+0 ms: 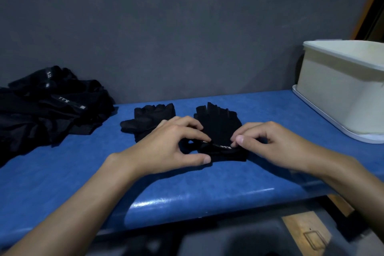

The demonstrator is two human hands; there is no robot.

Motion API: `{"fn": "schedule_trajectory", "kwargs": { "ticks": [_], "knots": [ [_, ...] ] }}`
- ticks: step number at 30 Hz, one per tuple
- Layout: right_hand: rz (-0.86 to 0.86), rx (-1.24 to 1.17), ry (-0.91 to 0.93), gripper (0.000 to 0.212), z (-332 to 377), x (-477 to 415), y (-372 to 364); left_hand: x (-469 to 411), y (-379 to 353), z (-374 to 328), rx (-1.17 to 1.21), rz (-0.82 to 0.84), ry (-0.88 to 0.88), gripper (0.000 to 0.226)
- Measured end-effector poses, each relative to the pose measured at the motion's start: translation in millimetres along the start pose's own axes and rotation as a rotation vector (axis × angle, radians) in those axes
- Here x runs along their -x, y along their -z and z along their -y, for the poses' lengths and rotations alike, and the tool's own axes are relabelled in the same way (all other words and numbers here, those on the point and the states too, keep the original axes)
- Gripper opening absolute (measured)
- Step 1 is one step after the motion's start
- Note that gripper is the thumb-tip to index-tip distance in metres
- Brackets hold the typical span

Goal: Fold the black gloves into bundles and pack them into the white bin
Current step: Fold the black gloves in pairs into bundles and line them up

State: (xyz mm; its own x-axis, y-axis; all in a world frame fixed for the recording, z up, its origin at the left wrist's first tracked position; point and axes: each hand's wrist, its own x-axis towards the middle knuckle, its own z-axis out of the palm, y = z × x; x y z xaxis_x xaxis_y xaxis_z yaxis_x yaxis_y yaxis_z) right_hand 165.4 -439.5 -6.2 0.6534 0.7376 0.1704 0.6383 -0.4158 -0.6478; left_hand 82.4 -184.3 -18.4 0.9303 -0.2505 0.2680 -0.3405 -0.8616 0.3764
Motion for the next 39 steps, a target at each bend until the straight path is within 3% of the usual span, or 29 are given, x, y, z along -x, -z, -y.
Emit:
{"fn": "schedule_trajectory", "kwargs": {
  "ticks": [4,8,14,19,23,28,34,39],
  "knots": [
    [-0.139,-0.012,0.026,0.02,-2,-8,-7,-4,-3,0,0.062,-0.096,0.031,0.043],
    [-0.226,-0.01,-0.016,0.022,-5,-22,-12,-13,-2,-2,0.012,-0.165,0.113,0.061],
    [-0.089,0.086,-0.12,0.055,-9,-28,-18,-13,-10,1,-0.148,-0.026,0.157,0.077],
    [0.172,0.307,-0.214,0.068,-5,-25,-14,-10,-12,0,-0.259,0.064,0.157,0.085],
    [0.293,0.321,-0.275,0.091,0,-21,-7,-9,-12,1,-0.297,0.105,0.151,0.085],
    [0.292,0.317,-0.264,0.091,-1,-21,-6,-10,-10,1,-0.32,0.124,0.149,0.086],
    [0.025,0.157,-0.17,0.09,-7,-24,-8,-9,-6,1,-0.286,0.1,0.167,0.089],
    [0.133,0.31,-0.221,0.082,-11,-24,-7,-8,-1,5,-0.295,0.077,0.157,0.093]
  ]
}}
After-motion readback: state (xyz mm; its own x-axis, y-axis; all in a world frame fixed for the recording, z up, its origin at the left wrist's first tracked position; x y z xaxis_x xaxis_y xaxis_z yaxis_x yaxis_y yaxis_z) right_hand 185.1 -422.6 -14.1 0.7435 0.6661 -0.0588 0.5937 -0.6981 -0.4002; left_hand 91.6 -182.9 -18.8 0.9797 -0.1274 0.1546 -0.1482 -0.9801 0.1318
